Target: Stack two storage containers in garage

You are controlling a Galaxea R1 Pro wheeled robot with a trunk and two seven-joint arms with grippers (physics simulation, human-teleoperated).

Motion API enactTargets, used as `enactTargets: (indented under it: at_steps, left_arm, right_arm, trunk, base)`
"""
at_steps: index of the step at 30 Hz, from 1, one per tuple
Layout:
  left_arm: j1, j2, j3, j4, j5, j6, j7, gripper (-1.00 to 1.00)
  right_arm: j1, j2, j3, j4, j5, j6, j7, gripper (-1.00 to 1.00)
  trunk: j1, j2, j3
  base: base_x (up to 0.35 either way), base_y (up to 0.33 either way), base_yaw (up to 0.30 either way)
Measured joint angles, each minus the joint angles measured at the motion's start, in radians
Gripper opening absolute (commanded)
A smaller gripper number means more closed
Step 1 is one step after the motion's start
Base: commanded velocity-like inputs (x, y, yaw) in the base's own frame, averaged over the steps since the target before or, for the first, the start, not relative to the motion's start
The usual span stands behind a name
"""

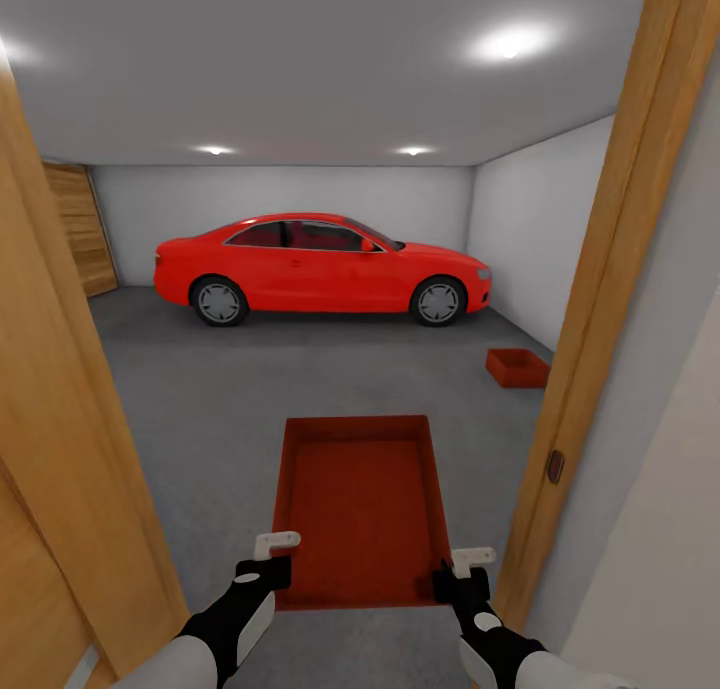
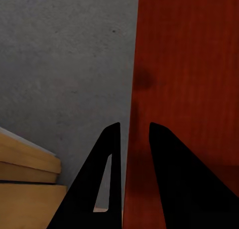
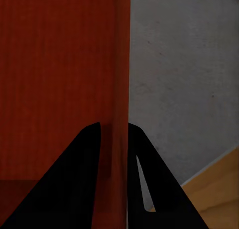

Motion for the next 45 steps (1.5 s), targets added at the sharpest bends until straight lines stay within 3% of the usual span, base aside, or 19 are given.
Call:
enactTargets:
  at_steps: [10,45]
  left_arm:
    - [0.0,0.0,0.0,0.0,-0.002,0.001,0.0,-1.0]
    - [0.0,0.0,0.0,0.001,0.0,0.0,-0.001,-1.0]
  right_arm:
    - [0.0,0.0,0.001,0.001,-0.003,-0.001,0.001,-1.0]
    - [0.0,0.0,0.001,0.001,-0.002,-0.001,0.0,-1.0]
  trunk:
    - [0.0,0.0,0.0]
    - [-0.001,0.0,0.0]
  base:
    - [0.079,0.0,0.0]
    - [0.271,0.0,0.033]
